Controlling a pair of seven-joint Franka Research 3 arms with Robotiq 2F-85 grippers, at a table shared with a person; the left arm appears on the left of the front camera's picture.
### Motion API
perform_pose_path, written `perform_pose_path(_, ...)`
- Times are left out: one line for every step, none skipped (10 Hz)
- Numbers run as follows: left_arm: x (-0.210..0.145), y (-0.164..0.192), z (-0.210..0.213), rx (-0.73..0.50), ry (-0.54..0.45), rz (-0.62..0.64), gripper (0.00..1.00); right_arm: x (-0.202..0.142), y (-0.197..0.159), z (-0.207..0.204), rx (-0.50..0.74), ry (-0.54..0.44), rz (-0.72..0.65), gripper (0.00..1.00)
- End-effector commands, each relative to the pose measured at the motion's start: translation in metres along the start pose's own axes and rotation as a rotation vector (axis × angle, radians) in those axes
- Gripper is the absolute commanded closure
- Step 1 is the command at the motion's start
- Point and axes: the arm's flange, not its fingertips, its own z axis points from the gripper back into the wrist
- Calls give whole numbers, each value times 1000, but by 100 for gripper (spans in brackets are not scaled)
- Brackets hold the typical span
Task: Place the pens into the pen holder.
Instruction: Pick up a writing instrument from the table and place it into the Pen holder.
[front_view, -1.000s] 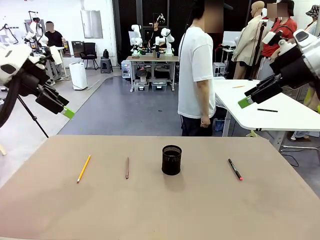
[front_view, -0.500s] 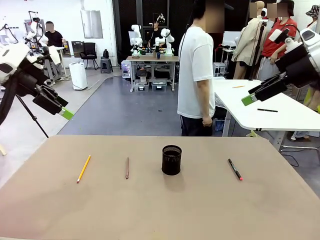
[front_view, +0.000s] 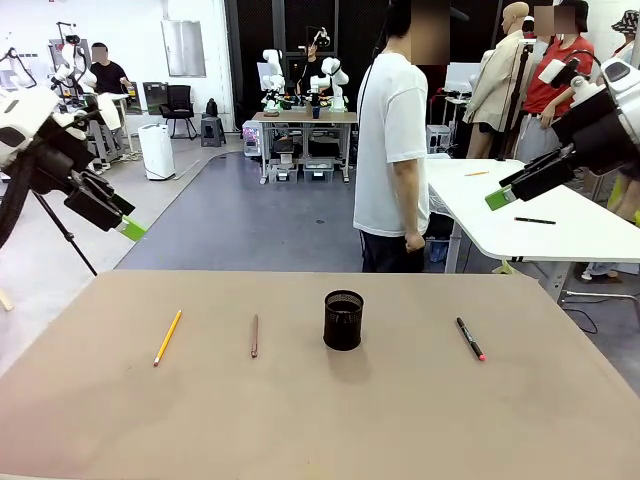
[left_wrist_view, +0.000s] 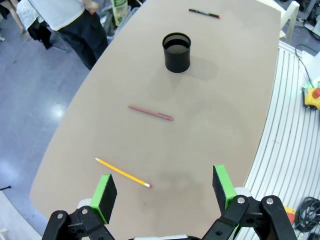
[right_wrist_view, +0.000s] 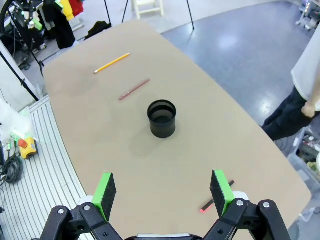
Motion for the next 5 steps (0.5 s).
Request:
perform_pose_path(-5, -3, 6, 11, 10, 8, 0, 0, -8, 1, 30, -35, 23, 0)
perform_pose_path(-6, -3, 6, 29, 10, 1, 0, 1, -9, 1, 10, -39, 27, 0)
perform_pose_path(0, 0, 1, 2, 0, -1, 0, 0, 0, 0, 0, 0, 0, 0)
perform_pose_path(0, 0, 1, 2, 0, -1, 0, 0, 0, 0, 0, 0, 0, 0)
perform_pose_path(0, 0, 1, 2, 0, -1, 0, 0, 0, 0, 0, 0, 0, 0)
